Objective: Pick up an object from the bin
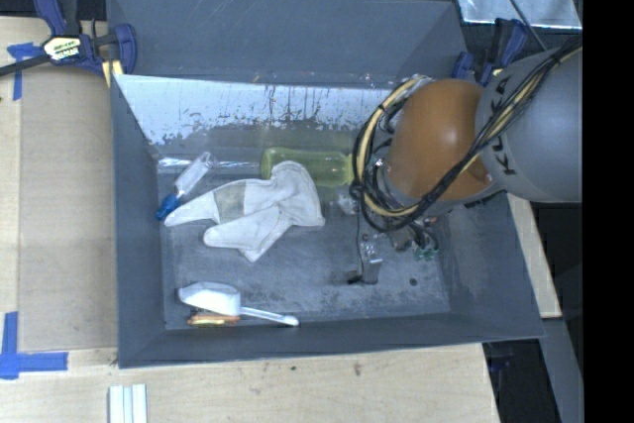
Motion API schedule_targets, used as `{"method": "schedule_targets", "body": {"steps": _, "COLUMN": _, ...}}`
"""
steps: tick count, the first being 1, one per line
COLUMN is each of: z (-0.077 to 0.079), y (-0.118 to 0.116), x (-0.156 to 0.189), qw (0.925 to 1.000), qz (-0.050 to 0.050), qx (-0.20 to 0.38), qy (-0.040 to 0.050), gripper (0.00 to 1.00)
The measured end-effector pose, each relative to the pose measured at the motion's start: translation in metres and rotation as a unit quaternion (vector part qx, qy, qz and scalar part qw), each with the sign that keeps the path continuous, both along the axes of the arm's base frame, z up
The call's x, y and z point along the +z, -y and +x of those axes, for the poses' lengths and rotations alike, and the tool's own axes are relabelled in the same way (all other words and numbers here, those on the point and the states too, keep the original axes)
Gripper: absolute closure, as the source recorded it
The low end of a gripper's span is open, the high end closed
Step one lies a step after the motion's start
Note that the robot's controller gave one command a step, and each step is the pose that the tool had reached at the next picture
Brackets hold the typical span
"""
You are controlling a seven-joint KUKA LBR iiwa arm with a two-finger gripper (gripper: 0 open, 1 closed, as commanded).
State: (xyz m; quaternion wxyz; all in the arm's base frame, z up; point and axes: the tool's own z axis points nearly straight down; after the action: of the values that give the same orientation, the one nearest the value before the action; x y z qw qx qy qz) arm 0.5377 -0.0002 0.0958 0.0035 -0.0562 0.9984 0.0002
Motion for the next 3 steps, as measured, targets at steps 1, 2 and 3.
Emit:
{"method": "schedule_targets", "body": {"steps": 1, "z": 0.050, "y": -0.032, "x": -0.016, "qw": 0.9992, "qz": -0.002, "qx": -0.038, "qy": -0.0079, "gripper": 0.00}}
{"method": "schedule_targets", "body": {"steps": 2, "z": 0.092, "y": -0.058, "x": -0.019, "qw": 0.9976, "qz": -0.004, "qx": -0.067, "qy": -0.0180, "gripper": 0.00}}
{"method": "schedule_targets", "body": {"steps": 3, "z": 0.089, "y": -0.072, "x": -0.023, "qw": 0.9998, "qz": -0.007, "qx": -0.015, "qy": -0.0130, "gripper": 0.00}}
